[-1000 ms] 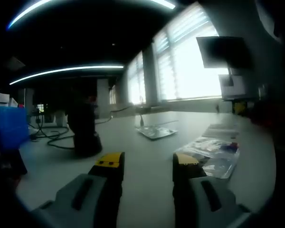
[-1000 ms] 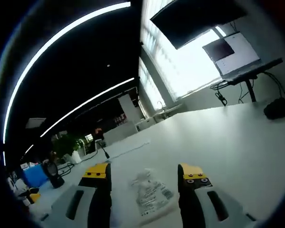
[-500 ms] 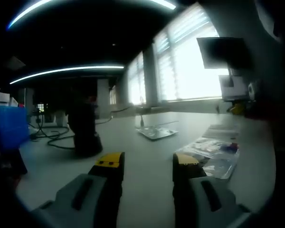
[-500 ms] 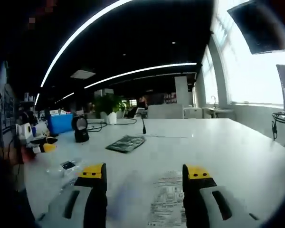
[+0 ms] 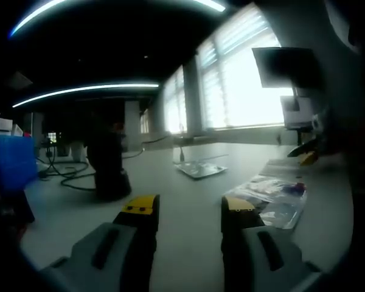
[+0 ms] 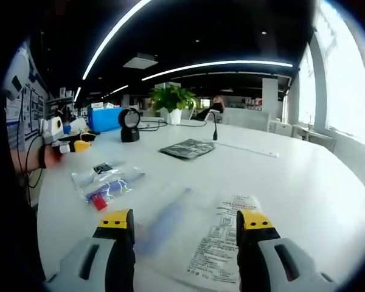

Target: Clip sheet goods on table flip sheet goods clip sheet goods scan sheet goods put sheet goods back to table

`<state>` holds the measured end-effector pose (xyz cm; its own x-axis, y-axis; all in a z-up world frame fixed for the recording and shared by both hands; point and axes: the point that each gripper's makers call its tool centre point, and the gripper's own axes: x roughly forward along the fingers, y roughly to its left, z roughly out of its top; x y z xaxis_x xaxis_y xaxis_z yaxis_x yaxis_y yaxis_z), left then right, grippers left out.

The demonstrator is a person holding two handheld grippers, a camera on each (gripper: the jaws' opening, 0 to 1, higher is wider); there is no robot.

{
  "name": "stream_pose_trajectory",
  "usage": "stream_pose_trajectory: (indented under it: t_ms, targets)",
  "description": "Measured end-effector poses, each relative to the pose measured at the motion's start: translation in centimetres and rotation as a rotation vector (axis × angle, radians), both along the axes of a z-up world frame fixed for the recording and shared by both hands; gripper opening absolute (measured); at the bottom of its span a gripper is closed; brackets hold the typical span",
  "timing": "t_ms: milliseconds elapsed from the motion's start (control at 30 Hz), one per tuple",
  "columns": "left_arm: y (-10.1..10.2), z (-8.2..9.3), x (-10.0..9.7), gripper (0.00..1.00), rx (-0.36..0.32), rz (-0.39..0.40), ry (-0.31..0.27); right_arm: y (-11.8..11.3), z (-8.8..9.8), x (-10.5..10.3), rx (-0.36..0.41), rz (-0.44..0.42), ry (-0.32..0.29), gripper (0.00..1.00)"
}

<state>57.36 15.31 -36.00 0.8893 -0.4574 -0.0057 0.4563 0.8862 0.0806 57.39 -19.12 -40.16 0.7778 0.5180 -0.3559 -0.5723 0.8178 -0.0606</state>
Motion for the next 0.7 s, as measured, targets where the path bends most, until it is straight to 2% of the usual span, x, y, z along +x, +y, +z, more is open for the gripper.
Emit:
stream_pose_trajectory:
  t_ms: [200,333,467,700]
  targets:
    - [0.0,0.0,0.0,0.33,0.0,0.0,-0.001,0.3,-0.6,-0.3,0.009,0.004,0.033,0.64]
    - [0.0,0.0,0.0,0.33,0.0,0.001,0.0,0.8,-1.7,-0.8,-0.014,0.009,0.052,0.64]
    - [0.0,0.0,0.0,0.33,0.001,-0.001,0.001,0.9,-1.5,-0.9,0.013,-0.011,0.059,0.64]
    - [0.0,-0.1,0.0,0.33,0.003,0.001,0.002,1.1,-1.6,-1.0,0.002,-0.026,0.051,0.64]
